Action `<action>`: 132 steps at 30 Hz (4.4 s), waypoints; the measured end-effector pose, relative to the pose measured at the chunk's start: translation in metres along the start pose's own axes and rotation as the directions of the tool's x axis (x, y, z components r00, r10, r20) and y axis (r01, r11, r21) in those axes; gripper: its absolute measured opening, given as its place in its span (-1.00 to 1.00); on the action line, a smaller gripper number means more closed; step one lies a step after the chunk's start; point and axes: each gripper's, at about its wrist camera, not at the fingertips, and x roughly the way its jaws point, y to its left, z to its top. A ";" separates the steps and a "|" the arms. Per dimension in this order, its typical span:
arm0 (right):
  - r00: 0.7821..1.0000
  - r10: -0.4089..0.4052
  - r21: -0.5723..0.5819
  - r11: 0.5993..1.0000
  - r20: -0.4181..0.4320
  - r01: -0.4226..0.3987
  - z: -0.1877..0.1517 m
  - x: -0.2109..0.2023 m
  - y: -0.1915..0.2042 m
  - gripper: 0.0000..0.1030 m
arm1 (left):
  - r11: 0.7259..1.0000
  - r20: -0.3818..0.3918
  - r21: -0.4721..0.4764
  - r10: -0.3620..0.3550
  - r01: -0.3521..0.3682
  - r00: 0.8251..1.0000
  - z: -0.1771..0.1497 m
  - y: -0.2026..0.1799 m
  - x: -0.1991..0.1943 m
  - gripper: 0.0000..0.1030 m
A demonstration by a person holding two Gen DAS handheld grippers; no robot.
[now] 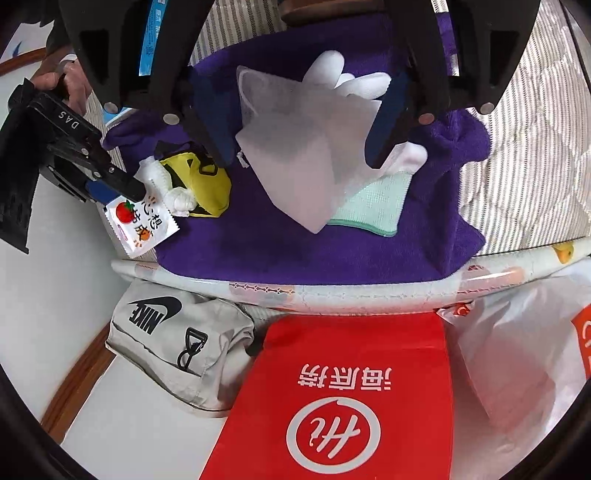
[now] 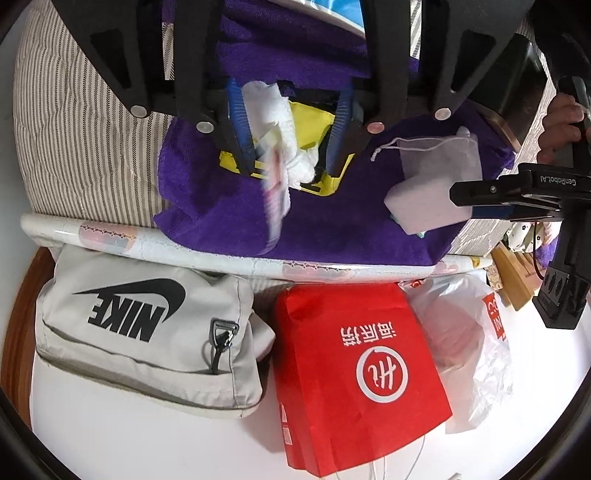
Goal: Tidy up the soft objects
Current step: 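Open the left tool to drop the sponge while the right tool releases the packet on the towel, then reach the left tool to the black strap and grasp it, then lift the black strap with the left tool while the right tool grasps the light green packet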
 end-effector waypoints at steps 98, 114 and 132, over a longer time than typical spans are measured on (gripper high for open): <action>0.987 0.107 -0.193 0.973 -0.123 -0.130 -0.217 -0.107 0.142 0.14 | 0.993 -0.098 0.110 0.044 -0.033 0.994 -0.269 0.020 -0.092 -0.76; 0.987 0.107 -0.183 0.975 -0.120 -0.128 -0.219 -0.109 0.142 0.22 | 0.989 -0.054 0.135 0.069 -0.062 0.996 -0.271 0.009 -0.091 -0.85; 0.988 0.070 -0.140 0.986 -0.139 -0.089 -0.222 -0.096 0.135 0.33 | 0.999 -0.040 -0.004 0.037 -0.037 0.999 -0.290 0.043 -0.108 -0.91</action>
